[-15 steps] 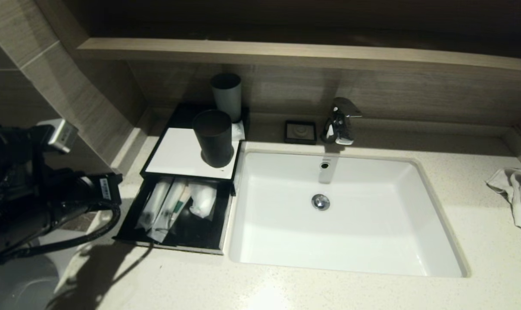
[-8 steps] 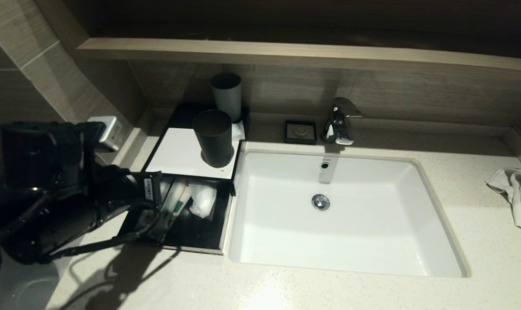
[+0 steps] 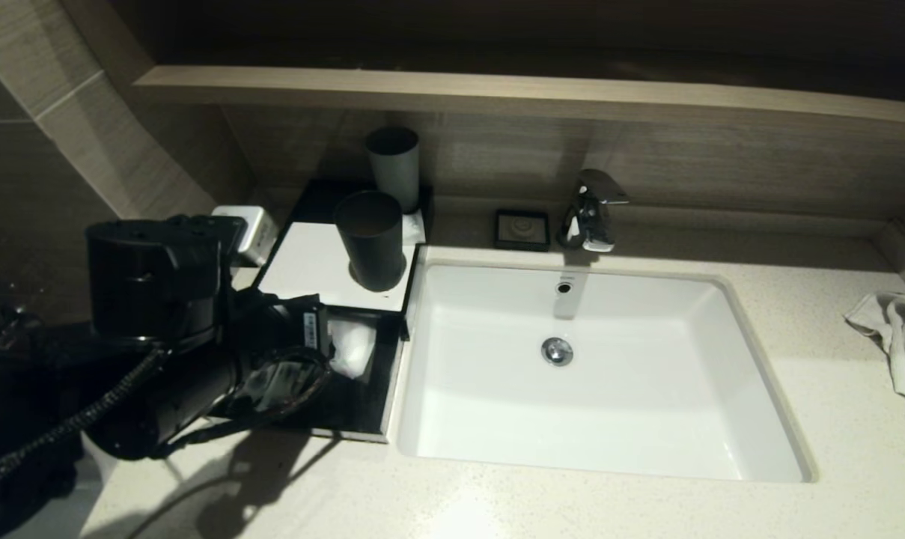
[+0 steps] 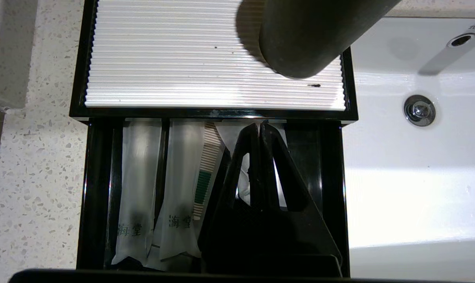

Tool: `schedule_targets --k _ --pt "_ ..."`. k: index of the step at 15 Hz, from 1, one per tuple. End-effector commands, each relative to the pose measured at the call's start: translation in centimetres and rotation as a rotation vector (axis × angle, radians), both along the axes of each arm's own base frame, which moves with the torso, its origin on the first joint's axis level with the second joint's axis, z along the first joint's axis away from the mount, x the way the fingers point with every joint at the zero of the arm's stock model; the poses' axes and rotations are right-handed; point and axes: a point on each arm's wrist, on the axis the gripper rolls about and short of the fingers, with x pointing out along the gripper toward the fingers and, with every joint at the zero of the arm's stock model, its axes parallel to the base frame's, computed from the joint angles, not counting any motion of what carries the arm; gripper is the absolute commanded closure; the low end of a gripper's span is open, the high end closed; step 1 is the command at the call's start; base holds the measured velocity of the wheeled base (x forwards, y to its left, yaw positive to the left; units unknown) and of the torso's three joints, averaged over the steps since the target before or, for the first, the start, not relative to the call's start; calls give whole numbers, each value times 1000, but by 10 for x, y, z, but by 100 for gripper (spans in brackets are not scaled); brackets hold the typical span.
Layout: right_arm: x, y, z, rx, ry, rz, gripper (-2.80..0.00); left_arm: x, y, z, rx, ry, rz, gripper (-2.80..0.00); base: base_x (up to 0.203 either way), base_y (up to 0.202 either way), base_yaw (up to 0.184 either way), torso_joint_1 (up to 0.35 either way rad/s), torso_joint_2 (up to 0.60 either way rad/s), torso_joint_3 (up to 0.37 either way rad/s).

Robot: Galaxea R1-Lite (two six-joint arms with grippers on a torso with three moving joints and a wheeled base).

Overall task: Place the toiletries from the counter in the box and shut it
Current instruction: Pick up the cup

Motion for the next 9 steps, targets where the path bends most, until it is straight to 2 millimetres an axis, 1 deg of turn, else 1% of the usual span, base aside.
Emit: schedule_targets --k 1,3,5,6,9 --pt "0 0 0 0 0 0 0 -4 -8 -2 5 1 -14 0 0 0 0 0 0 0" --pt "0 0 0 0 0 0 0 -9 -16 -6 12 11 -41 0 0 0 0 0 0 0" --pt "0 0 0 0 0 0 0 -10 -18 -5 10 8 -45 0 0 0 0 0 0 0" --pt "0 0 0 0 0 0 0 -9 -19 -5 11 8 -43 -276 0 0 0 0 0 0" --pt "0 0 0 0 0 0 0 -8 -20 -5 5 0 -32 -280 0 0 0 0 0 0"
